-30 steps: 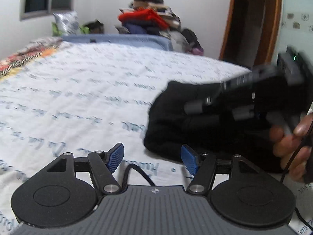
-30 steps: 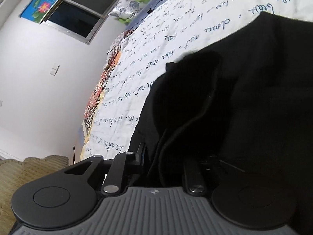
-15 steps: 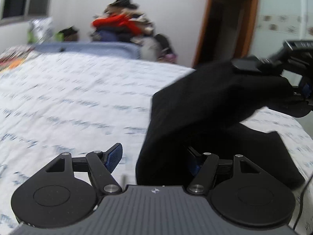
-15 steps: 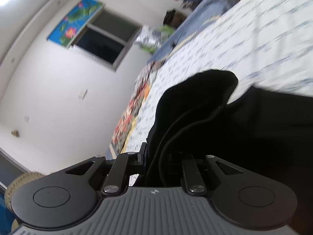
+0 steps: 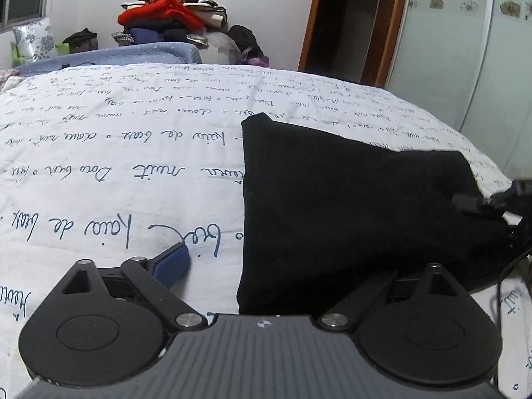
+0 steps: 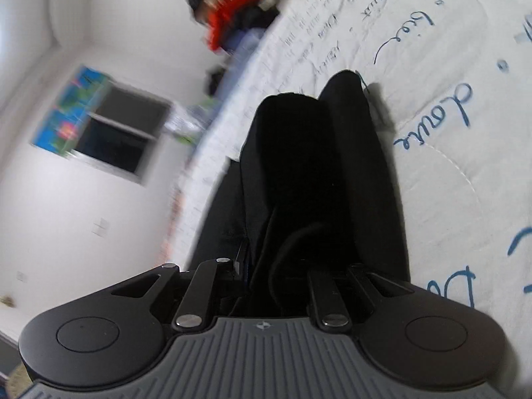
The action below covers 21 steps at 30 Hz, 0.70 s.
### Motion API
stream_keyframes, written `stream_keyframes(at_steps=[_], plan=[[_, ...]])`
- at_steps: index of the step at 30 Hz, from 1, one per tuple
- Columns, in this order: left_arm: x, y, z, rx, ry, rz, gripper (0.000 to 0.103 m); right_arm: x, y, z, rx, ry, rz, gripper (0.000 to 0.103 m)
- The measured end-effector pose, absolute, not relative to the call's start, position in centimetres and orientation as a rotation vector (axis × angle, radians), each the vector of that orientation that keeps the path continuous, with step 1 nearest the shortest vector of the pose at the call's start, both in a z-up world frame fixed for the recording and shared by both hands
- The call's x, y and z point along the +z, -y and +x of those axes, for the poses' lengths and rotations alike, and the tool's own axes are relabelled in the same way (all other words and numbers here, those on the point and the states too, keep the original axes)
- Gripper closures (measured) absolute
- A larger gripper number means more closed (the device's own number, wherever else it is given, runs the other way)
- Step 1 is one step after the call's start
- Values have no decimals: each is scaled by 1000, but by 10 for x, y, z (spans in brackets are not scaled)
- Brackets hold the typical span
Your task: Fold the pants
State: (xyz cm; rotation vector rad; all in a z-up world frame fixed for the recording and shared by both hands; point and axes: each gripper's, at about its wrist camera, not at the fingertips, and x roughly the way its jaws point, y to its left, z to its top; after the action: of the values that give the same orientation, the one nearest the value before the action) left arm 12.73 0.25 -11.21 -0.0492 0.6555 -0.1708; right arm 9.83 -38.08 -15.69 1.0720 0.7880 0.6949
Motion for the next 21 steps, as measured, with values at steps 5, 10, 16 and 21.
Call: stream_keyframes(at_steps=[5, 10, 16, 21], plan=[[-111, 0, 125, -171, -657, -49, 6, -166, 387, 95, 726, -746, 1120, 90], [-110, 1, 123, -170, -659, -42, 5, -148, 384, 98, 682, -774, 981, 90], [-111, 4, 123, -173, -656, -19, 4, -91, 373, 91, 679, -741, 696, 89], [-111, 8, 121, -156, -650, 9, 9, -146, 393, 101, 658, -811, 894, 91]])
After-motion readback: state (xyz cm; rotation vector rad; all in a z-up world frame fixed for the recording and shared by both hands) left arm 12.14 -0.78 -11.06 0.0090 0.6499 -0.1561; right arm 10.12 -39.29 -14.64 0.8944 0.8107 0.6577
